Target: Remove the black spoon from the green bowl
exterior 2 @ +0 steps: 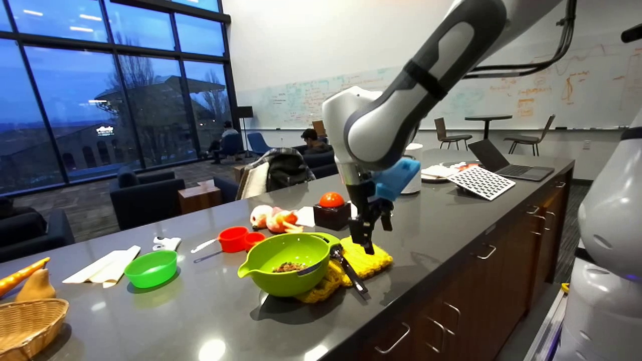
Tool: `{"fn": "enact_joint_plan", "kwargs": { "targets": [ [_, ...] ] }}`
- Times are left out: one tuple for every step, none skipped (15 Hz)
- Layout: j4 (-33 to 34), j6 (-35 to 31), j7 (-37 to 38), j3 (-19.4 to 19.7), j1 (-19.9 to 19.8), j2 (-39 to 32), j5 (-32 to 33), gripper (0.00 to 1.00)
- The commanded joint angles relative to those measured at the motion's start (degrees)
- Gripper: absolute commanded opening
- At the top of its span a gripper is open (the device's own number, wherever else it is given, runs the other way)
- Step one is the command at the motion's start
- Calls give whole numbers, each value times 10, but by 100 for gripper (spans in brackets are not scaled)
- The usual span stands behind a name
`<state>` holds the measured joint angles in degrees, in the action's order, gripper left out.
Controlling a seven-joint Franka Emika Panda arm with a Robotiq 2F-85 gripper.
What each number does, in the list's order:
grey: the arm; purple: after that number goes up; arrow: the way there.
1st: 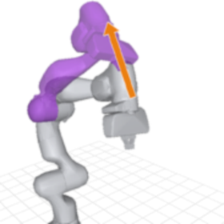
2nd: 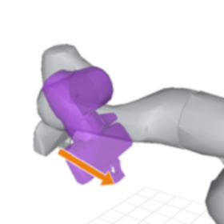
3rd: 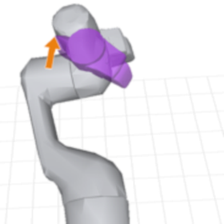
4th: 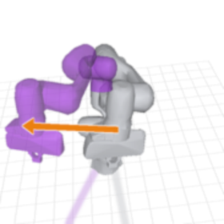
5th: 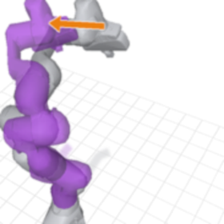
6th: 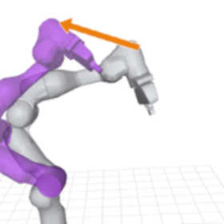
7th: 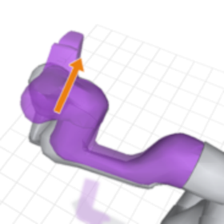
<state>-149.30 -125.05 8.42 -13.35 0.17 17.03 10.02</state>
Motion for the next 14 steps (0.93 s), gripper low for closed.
{"fn": "enact_joint_plan", "kwargs": {
  "targets": [
    [82, 150, 17, 0, 30, 47, 16, 100],
    [104, 173, 17, 3, 35, 51, 9, 100],
    [123, 187, 16, 7, 41, 56, -2, 100],
    [139, 192, 15, 12, 45, 59, -14, 100],
    [152, 186, 18, 16, 46, 59, -20, 100],
    [164, 180, 16, 20, 46, 57, -23, 100],
    [176, 168, 13, 24, 44, 50, -22, 100],
    [183, 160, 10, 28, 44, 49, -22, 100],
    [190, 155, 9, 32, 42, 46, -21, 100],
    [195, 152, 8, 35, 42, 44, -23, 100],
    [200, 152, 7, 37, 42, 41, -21, 100],
    [185, 157, 11, 34, 43, 51, -13, 100],
    [189, 155, 11, 36, 43, 49, -13, 100],
    [191, 154, 11, 37, 43, 47, -13, 100]
  ]
}}
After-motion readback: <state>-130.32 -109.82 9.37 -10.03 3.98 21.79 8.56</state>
